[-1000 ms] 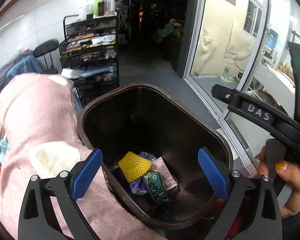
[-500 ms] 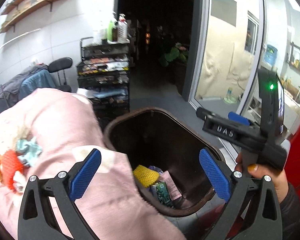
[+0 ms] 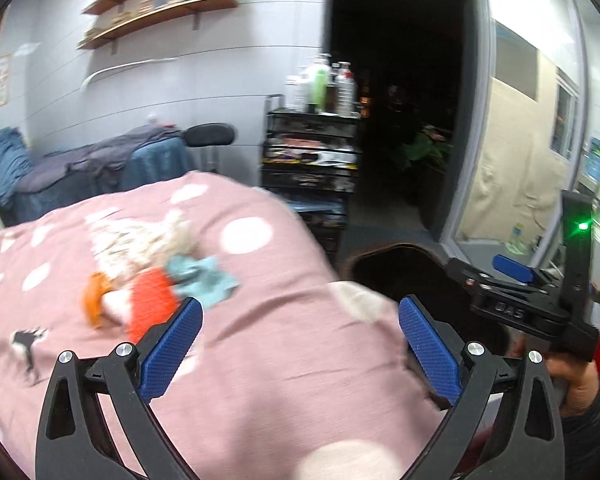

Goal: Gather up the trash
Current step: 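Move both grippers back over the bedspread toward the orange items, then grasp the orange peel with the left gripper while the right grasps the orange foam net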

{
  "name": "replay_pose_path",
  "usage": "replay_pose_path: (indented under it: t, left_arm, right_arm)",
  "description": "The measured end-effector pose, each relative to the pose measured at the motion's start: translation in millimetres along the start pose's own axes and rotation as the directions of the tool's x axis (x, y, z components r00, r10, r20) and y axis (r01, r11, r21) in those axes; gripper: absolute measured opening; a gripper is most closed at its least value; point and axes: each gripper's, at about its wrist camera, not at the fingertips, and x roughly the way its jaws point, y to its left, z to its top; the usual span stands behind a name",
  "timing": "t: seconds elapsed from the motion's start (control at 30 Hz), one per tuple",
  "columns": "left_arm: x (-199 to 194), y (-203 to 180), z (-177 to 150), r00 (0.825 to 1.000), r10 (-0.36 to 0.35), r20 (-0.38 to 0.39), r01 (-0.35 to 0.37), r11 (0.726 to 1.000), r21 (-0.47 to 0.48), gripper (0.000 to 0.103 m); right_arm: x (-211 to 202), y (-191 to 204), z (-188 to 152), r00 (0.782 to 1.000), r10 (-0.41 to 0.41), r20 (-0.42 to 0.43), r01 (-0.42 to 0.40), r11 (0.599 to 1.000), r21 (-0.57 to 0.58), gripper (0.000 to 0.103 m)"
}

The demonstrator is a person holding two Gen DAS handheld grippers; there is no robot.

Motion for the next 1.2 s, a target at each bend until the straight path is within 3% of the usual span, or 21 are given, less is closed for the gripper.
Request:
replay_pose_path:
  t: [0.23, 0.47, 0.53, 0.73, 1.07, 1.2]
  left_arm:
    - [-9, 60, -15, 0.992, 0.119, -0.035, -0.121, 0.99, -0.066, 0.098]
    - [-12, 123, -18, 0.974, 0.214, -0.079, -0.223, 0.963, -0.151, 0.097]
    - [-10, 138, -18, 0.971, 0.219, -0.092, -0.232, 0.956, -0.179, 0.097]
    - [18, 177, -13, 0.965, 0.193, -0.18, -0.233, 0.944, -0.235, 0.078]
    - [86, 213, -4, 0.921, 0.132, -0.367, -0.228, 0.946, -0.232, 0.06]
    - [94, 224, -1, 0.92, 0.131, -0.37, -0.232, 0.942, -0.242, 0.048]
  right_arm:
    - [11, 53, -2, 0.989, 0.129, -0.079, -0.135, 0.988, -0.072, 0.097]
    - [20, 115, -2, 0.961, 0.24, -0.14, -0.261, 0.951, -0.166, 0.097]
    - [22, 127, 1, 0.95, 0.27, -0.155, -0.295, 0.94, -0.172, 0.097]
    - [33, 177, 5, 0.911, 0.351, -0.216, -0.397, 0.889, -0.229, 0.097]
    - [58, 231, 2, 0.869, 0.383, -0.313, -0.475, 0.821, -0.316, 0.097]
    - [70, 251, 5, 0.847, 0.396, -0.354, -0.508, 0.8, -0.32, 0.096]
